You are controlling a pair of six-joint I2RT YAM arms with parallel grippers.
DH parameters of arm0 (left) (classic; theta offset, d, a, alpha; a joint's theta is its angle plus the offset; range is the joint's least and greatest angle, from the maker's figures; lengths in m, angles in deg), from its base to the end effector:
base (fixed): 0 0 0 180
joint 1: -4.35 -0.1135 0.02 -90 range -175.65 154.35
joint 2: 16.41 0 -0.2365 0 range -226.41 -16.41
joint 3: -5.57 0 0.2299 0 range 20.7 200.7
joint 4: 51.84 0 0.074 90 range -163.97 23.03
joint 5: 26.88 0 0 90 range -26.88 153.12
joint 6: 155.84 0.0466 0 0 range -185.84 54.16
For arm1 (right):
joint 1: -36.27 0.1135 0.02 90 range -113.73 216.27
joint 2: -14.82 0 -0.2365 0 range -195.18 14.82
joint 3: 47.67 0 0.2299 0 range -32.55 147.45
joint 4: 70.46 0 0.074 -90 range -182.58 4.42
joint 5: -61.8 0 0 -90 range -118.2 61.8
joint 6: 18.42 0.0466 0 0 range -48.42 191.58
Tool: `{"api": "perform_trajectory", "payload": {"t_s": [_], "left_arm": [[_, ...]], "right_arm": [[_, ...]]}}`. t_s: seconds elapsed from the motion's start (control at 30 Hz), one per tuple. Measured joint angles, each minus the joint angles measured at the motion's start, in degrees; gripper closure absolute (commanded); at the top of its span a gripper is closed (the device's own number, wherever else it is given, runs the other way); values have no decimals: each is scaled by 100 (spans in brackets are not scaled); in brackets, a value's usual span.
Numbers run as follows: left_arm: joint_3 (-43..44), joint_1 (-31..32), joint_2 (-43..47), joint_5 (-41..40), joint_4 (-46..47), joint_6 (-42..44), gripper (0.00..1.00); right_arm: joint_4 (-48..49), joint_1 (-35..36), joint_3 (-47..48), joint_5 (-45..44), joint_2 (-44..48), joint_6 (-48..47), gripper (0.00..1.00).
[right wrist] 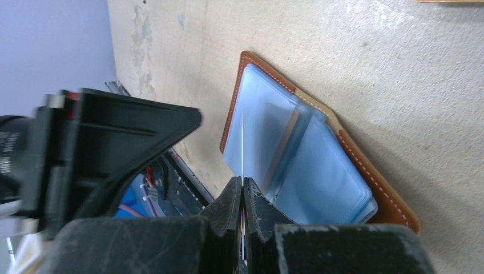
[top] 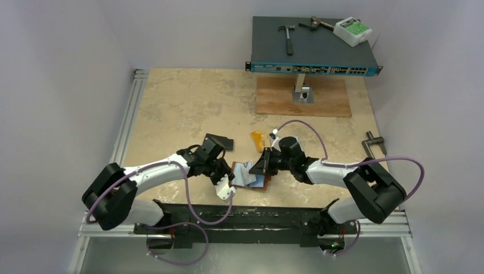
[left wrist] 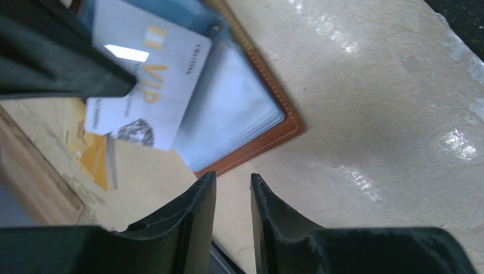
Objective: Put the credit cards into the card holder
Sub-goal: Turn over the card slot in the card holder.
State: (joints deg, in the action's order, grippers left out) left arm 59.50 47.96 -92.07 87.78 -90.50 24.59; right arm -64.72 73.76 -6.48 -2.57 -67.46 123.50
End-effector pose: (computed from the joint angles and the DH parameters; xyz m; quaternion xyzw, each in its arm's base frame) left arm 0.1549 -0.1744 0.1564 0.8908 0.3185 -0.0903 0.3111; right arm 0.1910 0.1719 0.1296 0.0078 0.8722 0.4549 0.1795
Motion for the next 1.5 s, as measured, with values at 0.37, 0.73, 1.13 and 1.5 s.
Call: {"api": "perform_trajectory", "payload": {"t_s": [0.37, 0.73, 1.13, 1.5], "left_arm": [[-122, 0, -481, 389, 332, 1569, 66], [223, 66, -1021, 289, -28, 2343, 70], [387, 199, -1161, 39, -216, 2441, 76], [385, 511, -1110, -92, -258, 2083, 76]], "right_arm": [[-98, -74, -435, 87, 459, 57, 100], [-105, -199, -577, 247, 271, 52, 100], [-76, -549, -820, 544, 485, 33, 100], [-157, -813, -938, 697, 544, -68, 100]]}}
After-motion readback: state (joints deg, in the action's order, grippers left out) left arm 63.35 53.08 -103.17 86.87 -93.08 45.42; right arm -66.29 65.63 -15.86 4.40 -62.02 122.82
